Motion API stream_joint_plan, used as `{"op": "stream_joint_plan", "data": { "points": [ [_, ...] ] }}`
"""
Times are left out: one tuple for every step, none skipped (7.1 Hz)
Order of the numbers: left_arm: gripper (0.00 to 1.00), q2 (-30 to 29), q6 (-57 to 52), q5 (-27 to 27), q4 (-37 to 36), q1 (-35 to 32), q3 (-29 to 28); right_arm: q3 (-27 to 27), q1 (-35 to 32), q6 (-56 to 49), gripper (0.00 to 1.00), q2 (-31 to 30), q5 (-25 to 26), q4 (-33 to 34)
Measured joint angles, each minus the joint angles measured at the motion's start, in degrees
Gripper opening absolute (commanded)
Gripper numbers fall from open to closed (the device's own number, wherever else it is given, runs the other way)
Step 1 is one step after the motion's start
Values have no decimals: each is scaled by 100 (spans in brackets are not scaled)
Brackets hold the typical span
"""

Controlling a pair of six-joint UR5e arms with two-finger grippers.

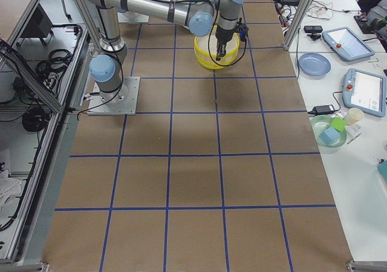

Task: Place buns in different layers of steamer
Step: 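Lower the white bun into the bottom steamer tier and open the left gripper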

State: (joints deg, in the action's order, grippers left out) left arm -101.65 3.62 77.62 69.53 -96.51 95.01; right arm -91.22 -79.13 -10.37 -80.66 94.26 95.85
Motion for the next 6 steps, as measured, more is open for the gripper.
{"op": "stream_joint_plan", "data": {
  "points": [
    [0,-93,41,-395,-319,-61,2,2,188,-252,0,-19,92,-41],
    [0,-229,46,-749,-672,-128,10,-2,289,-429,0,-25,129,-70],
    [0,-424,62,-910,-1051,-269,17,-9,331,-509,0,-30,140,-97],
    [0,-684,107,-1027,-1542,-467,25,-19,347,-539,0,-41,143,-123],
    [0,-944,223,-1142,-1971,-647,33,-31,350,-549,0,-61,145,-138],
    [35,-1175,375,-1196,-2251,-801,39,-42,353,-555,0,-79,145,-143]
  ]
}}
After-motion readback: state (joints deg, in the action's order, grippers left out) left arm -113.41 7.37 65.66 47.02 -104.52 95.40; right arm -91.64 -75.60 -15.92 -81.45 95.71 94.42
